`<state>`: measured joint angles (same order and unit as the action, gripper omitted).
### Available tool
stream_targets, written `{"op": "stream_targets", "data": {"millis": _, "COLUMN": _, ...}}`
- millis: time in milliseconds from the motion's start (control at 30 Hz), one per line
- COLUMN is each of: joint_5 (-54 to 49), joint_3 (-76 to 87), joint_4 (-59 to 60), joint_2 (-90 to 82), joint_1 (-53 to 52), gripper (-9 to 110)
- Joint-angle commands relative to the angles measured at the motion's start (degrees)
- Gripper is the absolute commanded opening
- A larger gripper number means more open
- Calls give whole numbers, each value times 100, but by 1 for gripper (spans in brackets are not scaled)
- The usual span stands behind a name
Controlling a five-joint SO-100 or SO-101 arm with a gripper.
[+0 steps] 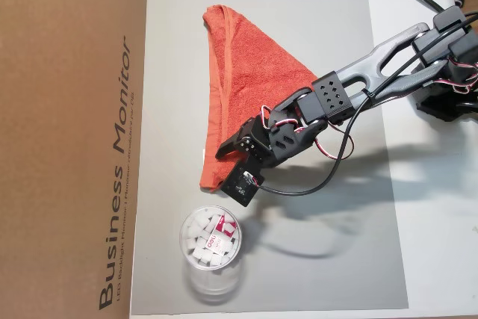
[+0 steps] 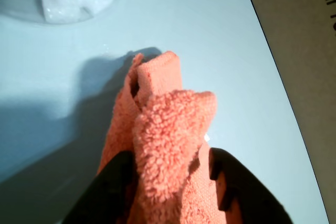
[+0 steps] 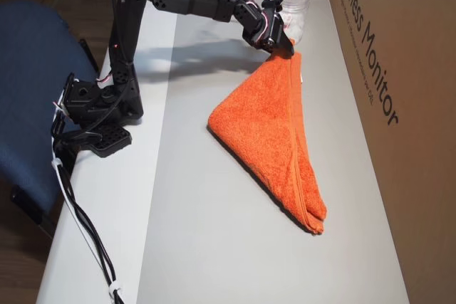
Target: Fold the blanket.
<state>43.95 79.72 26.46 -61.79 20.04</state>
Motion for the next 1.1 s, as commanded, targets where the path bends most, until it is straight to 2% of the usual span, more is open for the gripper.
{"op": "stream_targets", "data": {"millis": 0, "joint_5": 44, "joint_3": -176, "joint_4": -26, "joint_2": -123, "joint_1": -18, "gripper": 15}}
{"op": "stream_targets", "data": {"millis": 367, "joint_5": 44, "joint_3": -149, "joint_4": -18, "joint_2": -554, "joint_1": 62, "gripper": 15}}
{"op": "stream_targets", "data": {"millis": 967, "joint_5": 62, "joint_3": 1354, "joint_4": -18, "joint_2": -2452, "joint_1": -202, "gripper": 15}}
{"op": "stream_targets", "data": {"millis": 1067, "joint_5": 422, "joint_3": 1573, "joint_4": -18, "joint_2": -2751, "joint_1": -325, "gripper": 15}}
